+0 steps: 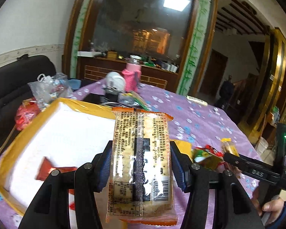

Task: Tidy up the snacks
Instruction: 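Carry the bread pack and biscuit pack over the white box with both grippers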

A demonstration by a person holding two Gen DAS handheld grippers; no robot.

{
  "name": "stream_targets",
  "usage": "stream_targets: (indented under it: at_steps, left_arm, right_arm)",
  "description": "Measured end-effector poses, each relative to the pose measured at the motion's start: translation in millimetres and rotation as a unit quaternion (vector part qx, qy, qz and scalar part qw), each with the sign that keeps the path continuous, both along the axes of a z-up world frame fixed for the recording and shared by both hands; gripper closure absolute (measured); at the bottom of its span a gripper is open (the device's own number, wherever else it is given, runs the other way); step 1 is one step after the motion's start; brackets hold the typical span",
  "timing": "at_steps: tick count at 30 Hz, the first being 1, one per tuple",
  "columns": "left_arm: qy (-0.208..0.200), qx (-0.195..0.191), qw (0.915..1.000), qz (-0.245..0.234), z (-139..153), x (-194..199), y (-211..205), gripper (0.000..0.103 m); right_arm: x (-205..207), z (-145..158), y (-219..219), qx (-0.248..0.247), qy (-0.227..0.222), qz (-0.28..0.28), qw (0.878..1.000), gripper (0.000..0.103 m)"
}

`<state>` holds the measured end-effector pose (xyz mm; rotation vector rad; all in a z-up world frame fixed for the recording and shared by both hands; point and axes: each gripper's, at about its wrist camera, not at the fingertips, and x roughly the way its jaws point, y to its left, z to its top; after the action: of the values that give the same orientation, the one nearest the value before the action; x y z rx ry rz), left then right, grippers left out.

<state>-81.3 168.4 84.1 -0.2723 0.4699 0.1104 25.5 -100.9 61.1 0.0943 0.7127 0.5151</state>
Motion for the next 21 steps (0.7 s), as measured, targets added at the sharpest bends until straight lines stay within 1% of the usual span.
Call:
stream_targets:
  at_steps: [3,9,13,17,21]
  left_arm:
    - [0.002,-0.002,0.9998,0.021,-1.8,-7.4,17.7,0.044]
    - [0.011,-0.012,0.9985,0.052,-11.0,-16.5,44.6,0.044]
    - [0.017,-0.017,0.9972,0.071,-18.5,-23.4,61.6,0.044]
    - [0.025,-0.02,0.9955,0.089,-26.7,-27.6,76.3,0.044]
    - [0.033,-0.028,0.9939,0.102,-36.2,-29.2,86.7,0.044]
  right_arm:
    - [-11.3,12.3,25.9,0.009,0.001,0.037,0.999,0.033]
    - [-28.7,36.5,96.9,0.004,-0.021,0.112,0.993,0.033]
    - [-29.2,36.5,137.9,0.015,-0.002,0.146,0.989,0.032]
    - [-29.0,34.1,169.0,0.024,0.012,0.166,0.986,0.032]
    - [-30.8,32.3,195.5,0.022,0.019,0.175,0.984,0.032]
